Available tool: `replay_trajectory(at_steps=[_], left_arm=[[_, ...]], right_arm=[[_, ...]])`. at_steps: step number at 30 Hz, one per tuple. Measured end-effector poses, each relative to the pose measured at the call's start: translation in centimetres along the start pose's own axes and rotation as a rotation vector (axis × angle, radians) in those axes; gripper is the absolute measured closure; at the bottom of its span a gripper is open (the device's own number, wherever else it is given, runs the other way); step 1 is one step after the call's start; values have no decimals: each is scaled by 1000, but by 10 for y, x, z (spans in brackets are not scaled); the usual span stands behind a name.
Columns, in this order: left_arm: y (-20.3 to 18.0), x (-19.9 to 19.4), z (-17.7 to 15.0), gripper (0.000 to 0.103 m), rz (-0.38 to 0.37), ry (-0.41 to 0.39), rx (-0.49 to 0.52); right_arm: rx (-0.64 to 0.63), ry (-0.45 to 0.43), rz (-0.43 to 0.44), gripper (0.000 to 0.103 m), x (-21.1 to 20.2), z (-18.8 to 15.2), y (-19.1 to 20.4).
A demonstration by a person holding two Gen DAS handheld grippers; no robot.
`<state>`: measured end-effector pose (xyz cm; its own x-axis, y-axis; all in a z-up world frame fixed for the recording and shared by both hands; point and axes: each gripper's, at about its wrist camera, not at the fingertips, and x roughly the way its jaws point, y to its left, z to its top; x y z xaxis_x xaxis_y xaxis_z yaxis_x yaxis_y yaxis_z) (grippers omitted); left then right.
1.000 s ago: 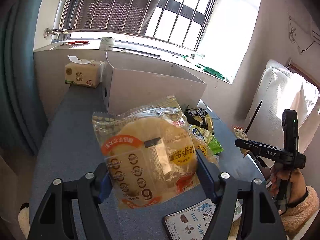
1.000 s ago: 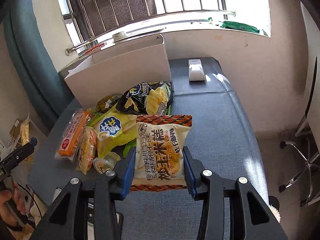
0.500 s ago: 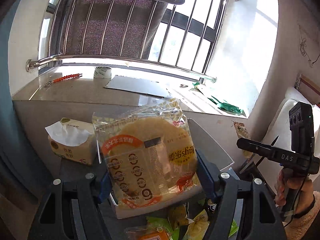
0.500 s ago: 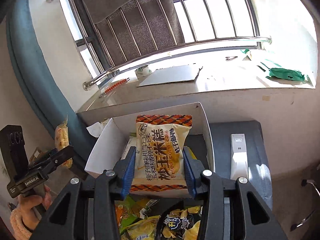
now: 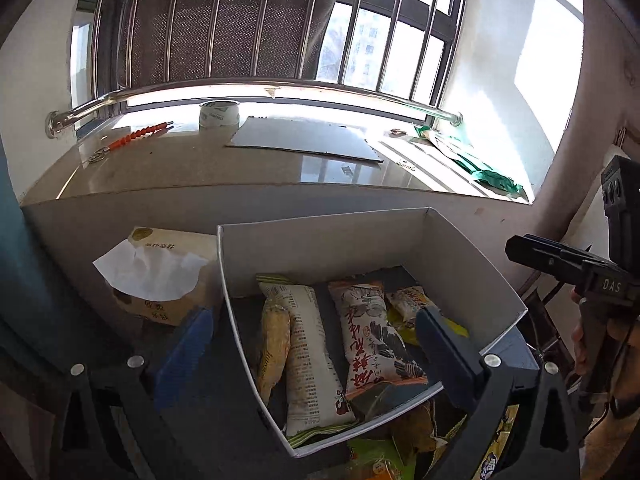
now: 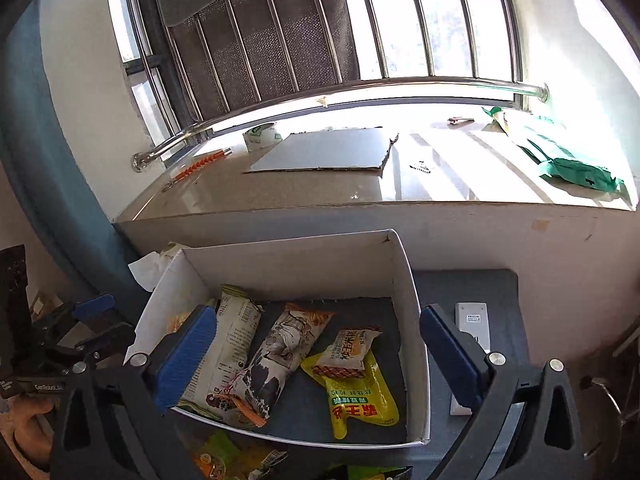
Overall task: Organize snacks
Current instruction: 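Place bread pack in box with left gripper while right gripper drops wafer pack in, then return both tools to the snacks and grasp the jelly cup with right gripper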
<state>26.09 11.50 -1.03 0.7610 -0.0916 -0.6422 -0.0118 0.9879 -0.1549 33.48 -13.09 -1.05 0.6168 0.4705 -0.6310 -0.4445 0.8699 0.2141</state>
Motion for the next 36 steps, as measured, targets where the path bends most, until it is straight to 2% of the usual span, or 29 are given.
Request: replay_trajectory(at_steps=[2,5,9,14,16,19,22,24,28,31,33,35,36], left_arm=[[-4,-14,-5,0,19,-37,25],[-5,-38,-12,0,-1,-103,8],[-12,-62,-23,0,-98,-124,-19],[-38,-93,-42,0,-40,-153,67],[-44,-106,-51,0,-46,-155,85],[-49,-126,-68,0,-84,-174,64],[-58,-142,-92,0,-102,-206,80],[-64,-145,-111,0,-115,-194,99],[-64,-146,-151,0,-84,-176,43],[-61,-145,-185,0,-136,-159,-23],[-62,-142,-202,0,-176,-130,-45],[-64,-138,-213,0,-189,-98,-39],[-65,-137,-216,0,-184,-88,-32]], right_arm=[[-12,10,27,0,-4,-7,4],[-77,-13,22,0,-19,-17,15],[-96,-29,73,0,-40,-31,28],[-153,-72,101,0,-72,-53,48],[-148,-95,113,0,-88,-64,52],[-136,-126,140,0,-114,-85,54],[-131,-164,123,0,-133,-114,51],[-114,-155,141,0,-138,-139,46],[-62,-124,84,0,-142,-194,33],[-43,-94,52,0,-142,-235,25],[-92,-31,24,0,-137,-254,25],[-157,1,-60,0,-133,-266,29],[-182,8,-74,0,-132,-272,29]])
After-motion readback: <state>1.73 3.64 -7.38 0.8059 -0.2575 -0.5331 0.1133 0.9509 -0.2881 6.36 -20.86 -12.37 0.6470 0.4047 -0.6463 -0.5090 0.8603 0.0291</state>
